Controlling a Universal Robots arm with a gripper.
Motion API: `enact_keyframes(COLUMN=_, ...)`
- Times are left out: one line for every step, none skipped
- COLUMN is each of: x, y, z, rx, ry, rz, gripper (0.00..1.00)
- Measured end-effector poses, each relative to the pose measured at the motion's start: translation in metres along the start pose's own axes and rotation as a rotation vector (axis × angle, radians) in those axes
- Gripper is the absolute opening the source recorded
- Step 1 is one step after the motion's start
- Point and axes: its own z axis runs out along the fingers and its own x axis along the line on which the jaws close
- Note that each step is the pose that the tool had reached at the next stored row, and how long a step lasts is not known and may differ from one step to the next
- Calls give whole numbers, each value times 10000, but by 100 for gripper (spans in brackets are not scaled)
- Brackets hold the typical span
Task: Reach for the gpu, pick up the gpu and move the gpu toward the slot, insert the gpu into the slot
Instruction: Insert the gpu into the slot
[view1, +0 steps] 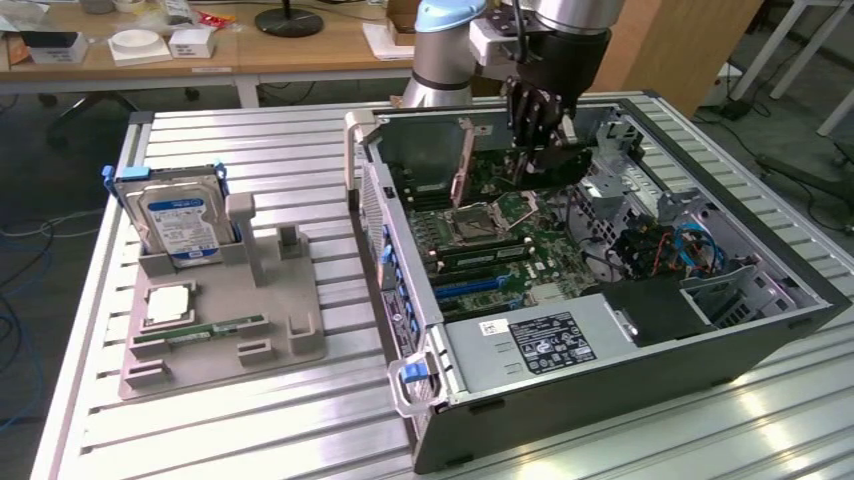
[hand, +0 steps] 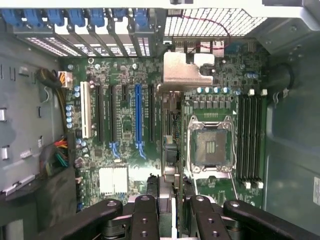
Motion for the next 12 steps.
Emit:
enact_keyframes(x=0, y=6, z=15, rx=0, ry=-1, rz=-1, gripper=29)
enact_keyframes(x=1, y=13, z=32, rx=0, ry=1, rz=-2, gripper=29)
enact_keyframes(x=4, y=20, z=51, rx=0, ry=1, rz=-2, gripper=29)
enact_keyframes(x=8, y=27, z=69, rx=0, ry=-1, rz=-3, gripper=29)
enact_keyframes(x=15, y=33, z=86, rx=0, ry=-1, rz=-2, gripper=29)
enact_keyframes(x=24, y=37, z=101, rx=0, ry=0, rz=-4, gripper=29)
enact_keyframes(x=33, y=41, z=116, rx=0, ry=-1, rz=-4, gripper=29)
enact_keyframes(x=40, y=47, z=130, rx=0, ry=0, rz=-4, gripper=29)
enact_keyframes(x=45, y=52, z=144, rx=0, ry=-1, rz=-11, gripper=29)
enact_keyframes(x=48, y=59, z=156, rx=0, ry=-1, rz=-33, gripper=29)
enact_keyframes(x=50, y=69, z=171, rx=-2, ry=-2, rz=-70, gripper=29)
enact_keyframes(x=51, y=78, z=189, rx=-2, ry=-4, rz=-122, gripper=29)
